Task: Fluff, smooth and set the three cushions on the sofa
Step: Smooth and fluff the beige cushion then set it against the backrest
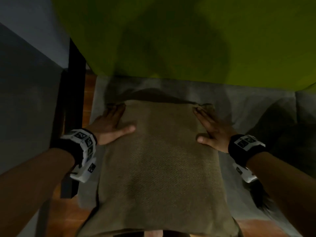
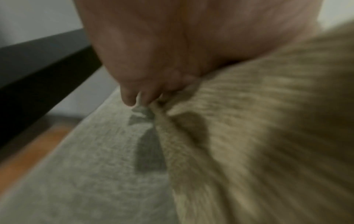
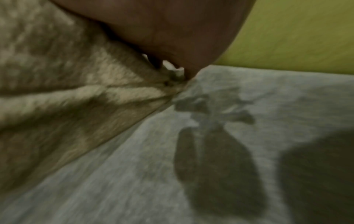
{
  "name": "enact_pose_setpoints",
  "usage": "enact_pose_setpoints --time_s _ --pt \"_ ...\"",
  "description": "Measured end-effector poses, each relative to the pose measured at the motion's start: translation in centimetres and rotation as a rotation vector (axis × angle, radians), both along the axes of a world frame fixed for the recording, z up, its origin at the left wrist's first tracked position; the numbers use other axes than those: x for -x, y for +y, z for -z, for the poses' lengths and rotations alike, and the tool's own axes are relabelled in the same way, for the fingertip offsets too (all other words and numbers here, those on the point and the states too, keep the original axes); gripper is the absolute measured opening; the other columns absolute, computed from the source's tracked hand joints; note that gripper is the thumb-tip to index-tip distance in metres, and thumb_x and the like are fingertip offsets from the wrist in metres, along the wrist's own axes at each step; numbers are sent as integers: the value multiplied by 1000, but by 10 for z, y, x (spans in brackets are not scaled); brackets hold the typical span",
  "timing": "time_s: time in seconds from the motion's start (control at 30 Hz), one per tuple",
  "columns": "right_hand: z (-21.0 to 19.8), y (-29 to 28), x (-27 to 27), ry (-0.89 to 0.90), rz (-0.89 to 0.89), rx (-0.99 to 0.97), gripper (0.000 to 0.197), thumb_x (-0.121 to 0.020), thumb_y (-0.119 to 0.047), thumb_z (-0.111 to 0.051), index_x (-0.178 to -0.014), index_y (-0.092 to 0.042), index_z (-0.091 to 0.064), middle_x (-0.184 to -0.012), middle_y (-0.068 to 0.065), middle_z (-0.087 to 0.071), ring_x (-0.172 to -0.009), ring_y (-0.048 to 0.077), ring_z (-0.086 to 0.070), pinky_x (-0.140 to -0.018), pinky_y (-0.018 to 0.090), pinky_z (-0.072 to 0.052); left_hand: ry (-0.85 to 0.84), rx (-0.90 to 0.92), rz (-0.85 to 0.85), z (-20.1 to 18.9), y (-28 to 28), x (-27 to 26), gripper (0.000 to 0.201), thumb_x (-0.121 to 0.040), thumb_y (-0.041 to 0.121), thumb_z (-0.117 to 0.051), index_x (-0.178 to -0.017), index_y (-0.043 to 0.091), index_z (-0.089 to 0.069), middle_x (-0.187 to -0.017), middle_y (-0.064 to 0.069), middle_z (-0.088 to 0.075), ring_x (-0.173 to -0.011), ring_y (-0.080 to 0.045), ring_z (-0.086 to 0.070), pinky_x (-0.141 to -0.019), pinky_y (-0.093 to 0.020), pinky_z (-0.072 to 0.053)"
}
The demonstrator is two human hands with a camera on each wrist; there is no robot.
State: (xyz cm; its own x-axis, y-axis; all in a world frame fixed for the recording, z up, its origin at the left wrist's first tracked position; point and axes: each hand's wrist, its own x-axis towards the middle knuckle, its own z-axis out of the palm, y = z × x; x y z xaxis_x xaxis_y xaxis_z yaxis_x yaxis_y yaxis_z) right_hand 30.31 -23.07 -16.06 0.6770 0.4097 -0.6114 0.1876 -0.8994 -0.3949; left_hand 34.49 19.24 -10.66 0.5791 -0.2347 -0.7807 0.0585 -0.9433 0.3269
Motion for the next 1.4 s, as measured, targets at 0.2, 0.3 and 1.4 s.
enact_pose_setpoints --time_s 0.2,0.3,1.4 --pt "-23 -29 -1 54 115 60 115 -67 -103 -13 -161 -39 3 -170 -8 7 -156 16 5 -127 50 -2 -31 1 -327 -4 11 -8 98 -77 92 -4 -157 38 -13 -161 2 -29 -145 -27 -34 -118 -42 -27" --pt "-34 -36 -1 -109 559 -162 84 -88 -86 -27 -159 -42 -16 -168 0 -21 -154 21 -20 -124 52 -20 -72 149 -688 -9 14 -14 102 -71 98 -23 -143 31 -50 -144 3 -52 -132 -29 -50 -114 -47 -35" --pt "-95 36 136 526 1195 -402 128 -59 -87 -69 -159 -39 -6 -143 -15 -40 -128 21 -51 -86 34 -50 334 346 -751 -50 16 115 129 -48 93 -63 -155 33 -22 -150 9 -45 -132 -19 -50 -113 -47 -39"
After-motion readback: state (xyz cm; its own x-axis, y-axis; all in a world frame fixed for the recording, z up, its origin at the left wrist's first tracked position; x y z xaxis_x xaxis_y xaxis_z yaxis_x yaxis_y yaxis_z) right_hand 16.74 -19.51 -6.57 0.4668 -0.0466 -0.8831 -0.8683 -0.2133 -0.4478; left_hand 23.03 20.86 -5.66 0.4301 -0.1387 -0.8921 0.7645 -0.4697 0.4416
